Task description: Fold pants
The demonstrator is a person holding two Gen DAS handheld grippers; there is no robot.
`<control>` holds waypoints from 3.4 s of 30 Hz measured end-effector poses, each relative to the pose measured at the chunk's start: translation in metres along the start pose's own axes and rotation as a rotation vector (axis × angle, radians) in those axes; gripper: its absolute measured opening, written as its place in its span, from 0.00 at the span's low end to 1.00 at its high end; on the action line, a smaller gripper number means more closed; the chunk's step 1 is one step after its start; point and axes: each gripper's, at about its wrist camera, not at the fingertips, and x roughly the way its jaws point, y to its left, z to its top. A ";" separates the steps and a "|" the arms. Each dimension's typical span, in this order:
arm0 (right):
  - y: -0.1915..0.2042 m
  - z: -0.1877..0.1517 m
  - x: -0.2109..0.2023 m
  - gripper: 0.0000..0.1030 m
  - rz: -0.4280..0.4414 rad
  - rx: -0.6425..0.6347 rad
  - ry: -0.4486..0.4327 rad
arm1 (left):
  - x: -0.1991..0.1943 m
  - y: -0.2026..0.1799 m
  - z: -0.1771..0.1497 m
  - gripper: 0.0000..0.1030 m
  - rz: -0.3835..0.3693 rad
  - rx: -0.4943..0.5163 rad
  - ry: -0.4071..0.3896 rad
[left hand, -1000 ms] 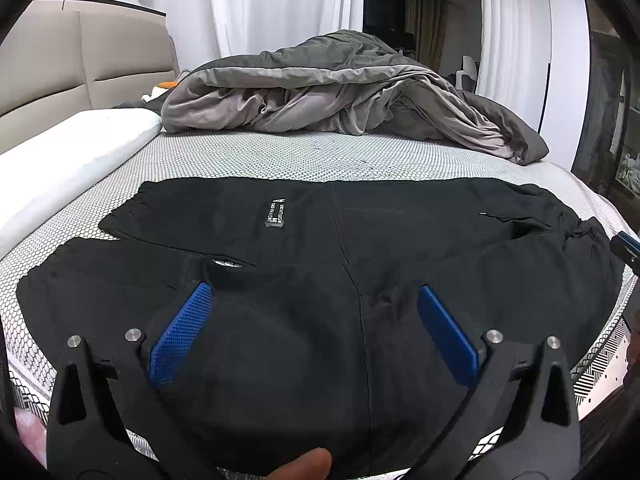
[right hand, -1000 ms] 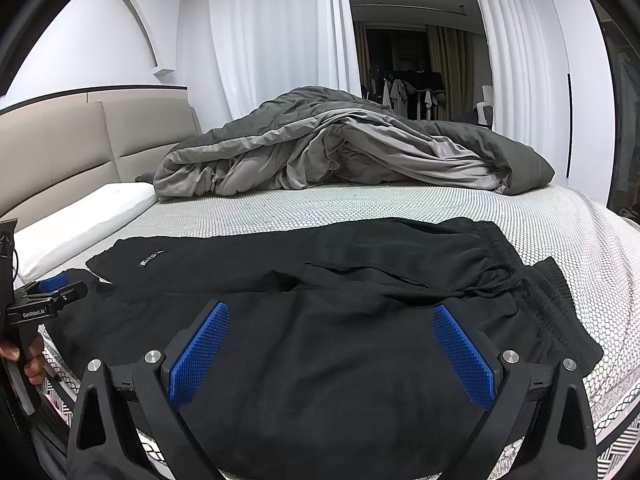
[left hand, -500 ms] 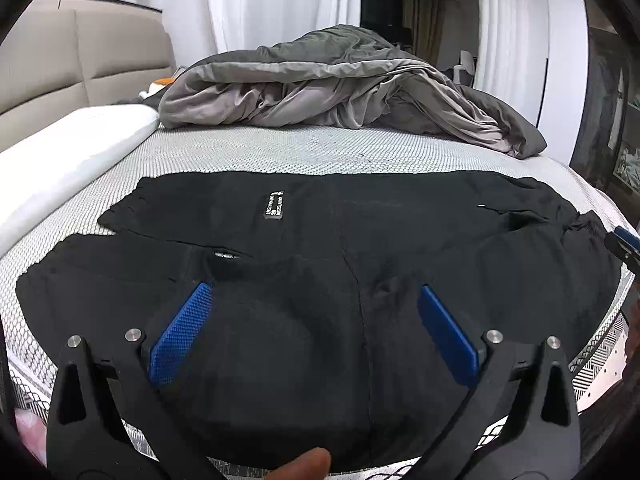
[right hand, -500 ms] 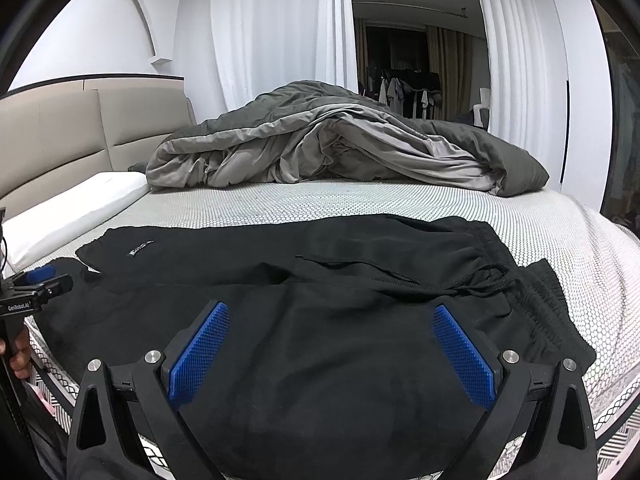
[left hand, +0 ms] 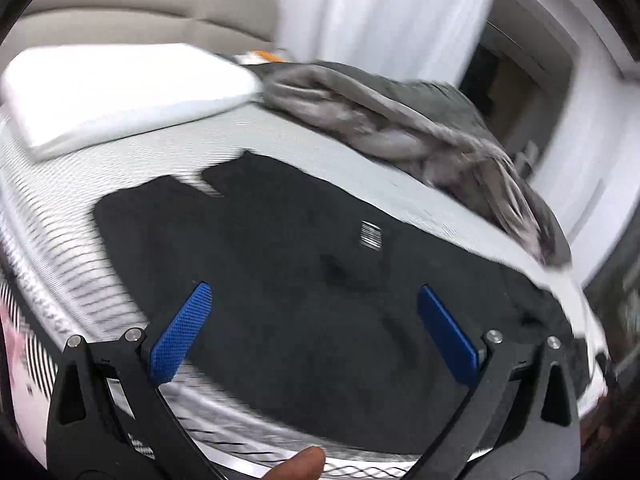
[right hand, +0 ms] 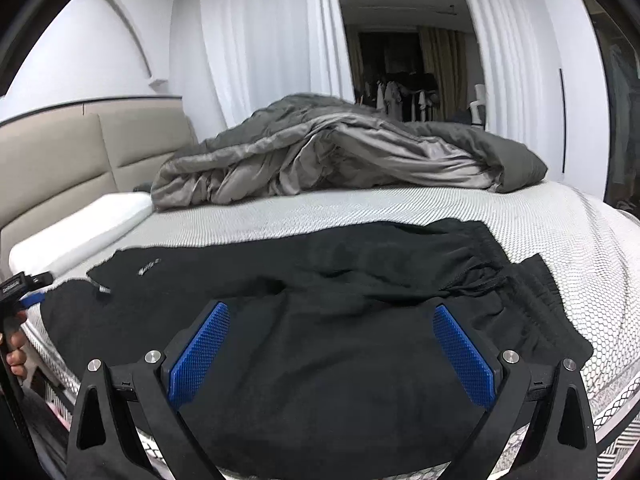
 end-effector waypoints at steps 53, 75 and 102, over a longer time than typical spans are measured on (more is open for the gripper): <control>-0.212 -0.055 0.020 0.16 0.035 0.661 0.213 | 0.042 0.143 0.042 0.00 0.216 -0.228 0.064; -0.182 0.010 -0.027 0.15 -0.064 0.552 0.026 | 0.015 0.109 0.090 0.00 0.129 -0.189 -0.017; -0.175 0.150 0.226 0.46 -0.344 0.397 0.145 | 0.256 0.048 0.229 0.93 0.230 -0.157 0.136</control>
